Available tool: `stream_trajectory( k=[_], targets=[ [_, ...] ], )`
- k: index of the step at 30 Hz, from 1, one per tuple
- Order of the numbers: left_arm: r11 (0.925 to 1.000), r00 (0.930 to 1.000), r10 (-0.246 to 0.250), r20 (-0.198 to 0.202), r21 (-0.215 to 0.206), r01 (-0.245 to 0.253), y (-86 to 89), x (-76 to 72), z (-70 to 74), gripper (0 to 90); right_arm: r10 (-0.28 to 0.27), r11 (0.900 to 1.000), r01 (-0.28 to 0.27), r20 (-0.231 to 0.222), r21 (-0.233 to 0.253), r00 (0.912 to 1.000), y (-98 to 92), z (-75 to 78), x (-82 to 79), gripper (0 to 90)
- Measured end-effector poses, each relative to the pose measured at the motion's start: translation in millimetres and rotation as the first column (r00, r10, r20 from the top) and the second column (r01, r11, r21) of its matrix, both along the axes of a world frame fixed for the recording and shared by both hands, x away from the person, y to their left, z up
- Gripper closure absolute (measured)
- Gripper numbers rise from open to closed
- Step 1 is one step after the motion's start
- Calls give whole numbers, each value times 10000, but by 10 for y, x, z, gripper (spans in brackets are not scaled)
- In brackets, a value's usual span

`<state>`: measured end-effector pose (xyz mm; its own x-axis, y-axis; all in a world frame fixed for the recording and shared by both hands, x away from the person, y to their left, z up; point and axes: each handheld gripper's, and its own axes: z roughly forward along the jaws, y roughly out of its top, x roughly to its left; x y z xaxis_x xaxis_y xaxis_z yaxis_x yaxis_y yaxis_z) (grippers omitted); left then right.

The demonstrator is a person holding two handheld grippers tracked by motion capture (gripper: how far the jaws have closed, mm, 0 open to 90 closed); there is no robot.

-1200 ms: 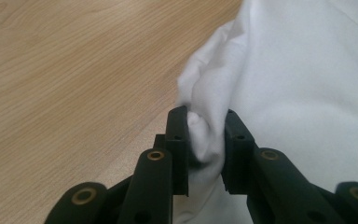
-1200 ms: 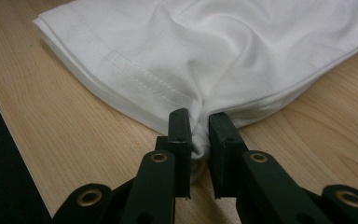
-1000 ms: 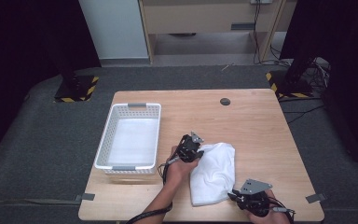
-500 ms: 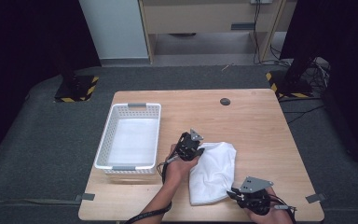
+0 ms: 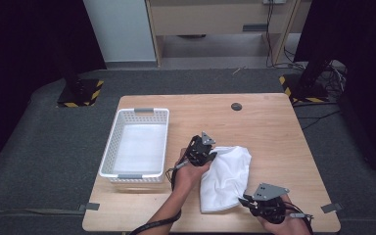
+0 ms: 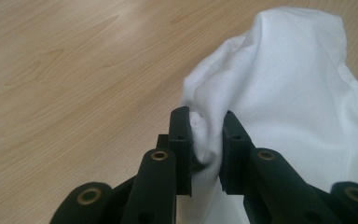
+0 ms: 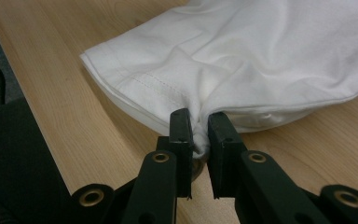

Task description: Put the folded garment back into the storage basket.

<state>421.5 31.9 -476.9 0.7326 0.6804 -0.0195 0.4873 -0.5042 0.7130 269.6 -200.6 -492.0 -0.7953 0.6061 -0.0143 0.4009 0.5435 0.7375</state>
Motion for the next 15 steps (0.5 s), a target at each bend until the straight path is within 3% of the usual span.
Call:
stream_trajectory(
  k=[15],
  targets=[
    [10000, 9999, 46, 124, -26, -46, 17, 37, 172, 787, 162, 9998, -164, 230, 80, 9996, 18, 207, 34, 816]
  ],
)
